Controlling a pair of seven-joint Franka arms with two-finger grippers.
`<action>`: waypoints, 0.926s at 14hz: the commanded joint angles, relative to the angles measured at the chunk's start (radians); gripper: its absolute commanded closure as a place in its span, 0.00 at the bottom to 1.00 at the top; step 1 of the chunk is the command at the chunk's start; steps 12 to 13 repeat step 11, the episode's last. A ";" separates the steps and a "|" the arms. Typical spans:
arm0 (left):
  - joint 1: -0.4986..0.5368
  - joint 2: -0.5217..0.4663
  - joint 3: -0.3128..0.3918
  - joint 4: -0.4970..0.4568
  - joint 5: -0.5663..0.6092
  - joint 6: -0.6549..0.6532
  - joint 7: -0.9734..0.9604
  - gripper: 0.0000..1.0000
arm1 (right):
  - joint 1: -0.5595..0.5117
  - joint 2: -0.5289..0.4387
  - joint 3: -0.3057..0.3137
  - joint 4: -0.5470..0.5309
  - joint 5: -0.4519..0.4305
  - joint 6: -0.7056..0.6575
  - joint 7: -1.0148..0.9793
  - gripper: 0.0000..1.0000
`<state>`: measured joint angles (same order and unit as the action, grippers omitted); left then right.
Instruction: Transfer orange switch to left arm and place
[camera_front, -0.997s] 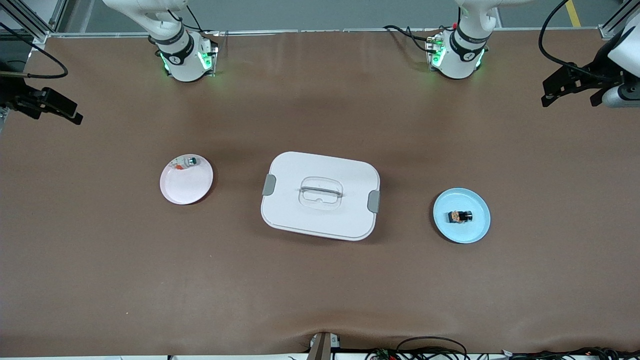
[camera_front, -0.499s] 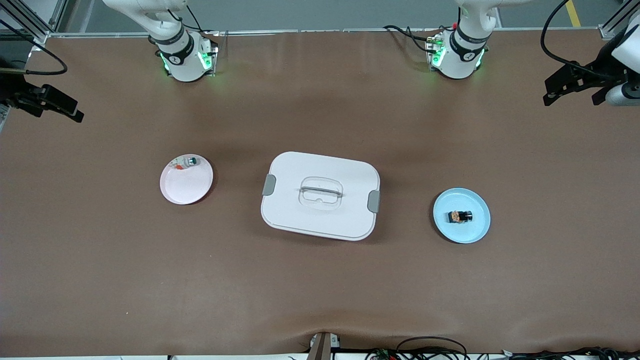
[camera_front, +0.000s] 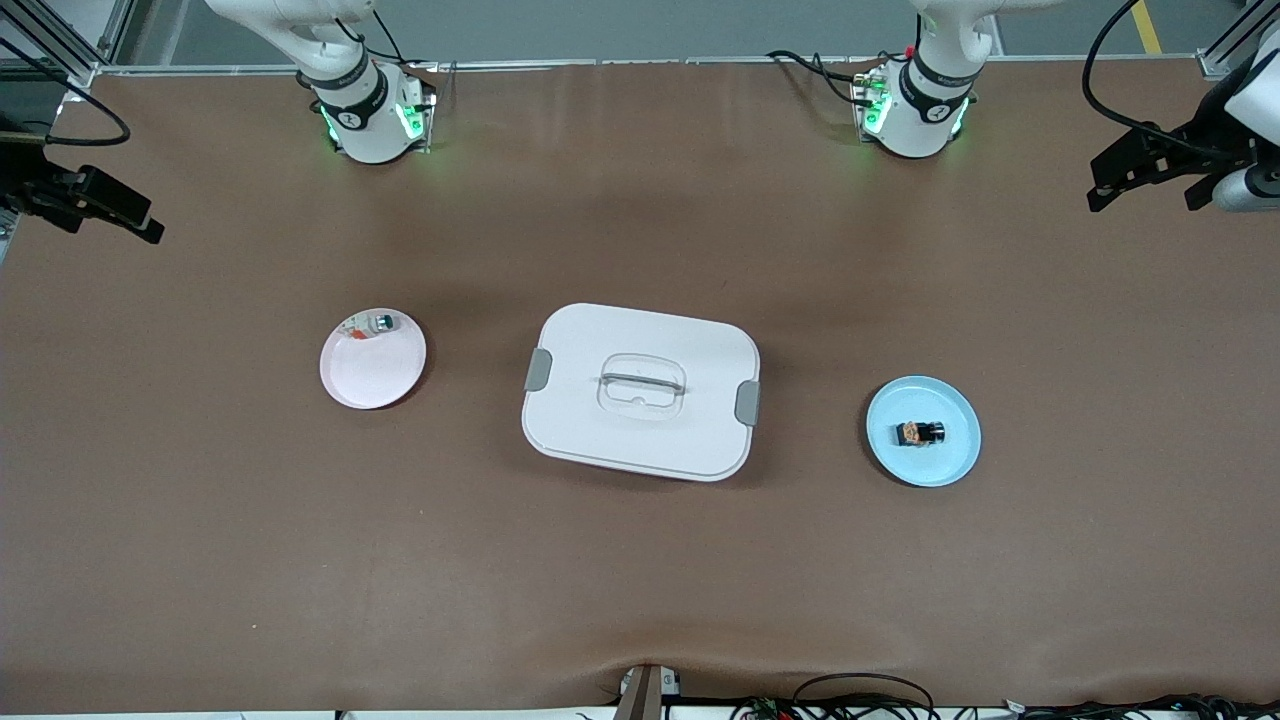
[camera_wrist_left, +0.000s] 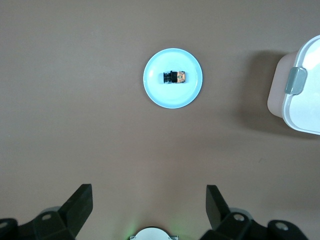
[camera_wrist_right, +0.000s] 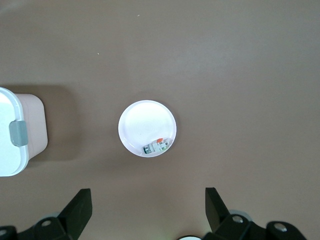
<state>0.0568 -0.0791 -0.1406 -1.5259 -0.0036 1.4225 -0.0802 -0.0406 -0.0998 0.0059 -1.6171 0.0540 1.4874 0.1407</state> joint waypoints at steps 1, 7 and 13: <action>0.001 -0.002 0.001 0.006 -0.006 -0.014 -0.004 0.00 | -0.015 -0.017 0.008 -0.001 0.010 -0.018 -0.064 0.00; 0.001 -0.002 0.001 0.006 -0.006 -0.014 -0.007 0.00 | -0.015 -0.017 0.006 0.002 0.000 -0.018 -0.185 0.00; 0.000 -0.001 0.001 0.006 -0.006 -0.014 -0.009 0.00 | -0.016 -0.017 0.005 0.009 0.001 -0.029 -0.185 0.00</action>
